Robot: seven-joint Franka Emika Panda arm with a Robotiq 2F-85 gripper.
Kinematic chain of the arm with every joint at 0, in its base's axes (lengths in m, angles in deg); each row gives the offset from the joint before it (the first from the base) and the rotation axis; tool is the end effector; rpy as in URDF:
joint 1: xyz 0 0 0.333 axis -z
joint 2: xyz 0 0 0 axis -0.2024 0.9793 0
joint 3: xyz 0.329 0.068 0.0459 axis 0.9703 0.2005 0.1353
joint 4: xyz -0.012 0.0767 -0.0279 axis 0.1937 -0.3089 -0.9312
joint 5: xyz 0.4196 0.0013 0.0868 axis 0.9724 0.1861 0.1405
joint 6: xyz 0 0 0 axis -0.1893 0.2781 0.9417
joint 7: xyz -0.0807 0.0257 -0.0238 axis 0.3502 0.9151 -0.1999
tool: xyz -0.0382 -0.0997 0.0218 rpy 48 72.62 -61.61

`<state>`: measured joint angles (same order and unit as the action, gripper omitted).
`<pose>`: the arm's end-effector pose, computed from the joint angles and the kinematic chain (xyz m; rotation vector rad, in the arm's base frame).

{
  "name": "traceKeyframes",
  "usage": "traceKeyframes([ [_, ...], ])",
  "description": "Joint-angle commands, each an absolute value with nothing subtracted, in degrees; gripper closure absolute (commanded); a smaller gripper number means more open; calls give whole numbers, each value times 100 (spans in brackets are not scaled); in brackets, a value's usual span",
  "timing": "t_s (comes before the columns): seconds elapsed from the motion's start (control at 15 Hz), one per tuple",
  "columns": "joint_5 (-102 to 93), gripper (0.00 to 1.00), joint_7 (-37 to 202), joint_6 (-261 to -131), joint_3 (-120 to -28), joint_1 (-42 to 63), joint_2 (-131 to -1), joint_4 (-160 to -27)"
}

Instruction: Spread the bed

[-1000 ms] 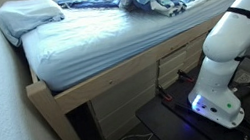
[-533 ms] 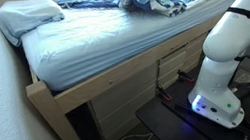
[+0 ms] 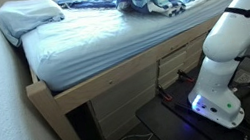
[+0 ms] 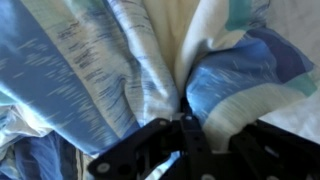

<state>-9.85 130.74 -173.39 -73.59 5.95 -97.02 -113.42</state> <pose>0.5337 0.0072 0.6237 2.6752 1.1888 0.2865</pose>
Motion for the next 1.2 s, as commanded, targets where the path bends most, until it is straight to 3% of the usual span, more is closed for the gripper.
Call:
traceKeyframes([
  [0.0, -909, 97, 13268, -17216, -7205, 576, -9339, -10855],
  [1.13, -858, 97, 14503, -16952, -5963, 27, -7855, -9650],
])
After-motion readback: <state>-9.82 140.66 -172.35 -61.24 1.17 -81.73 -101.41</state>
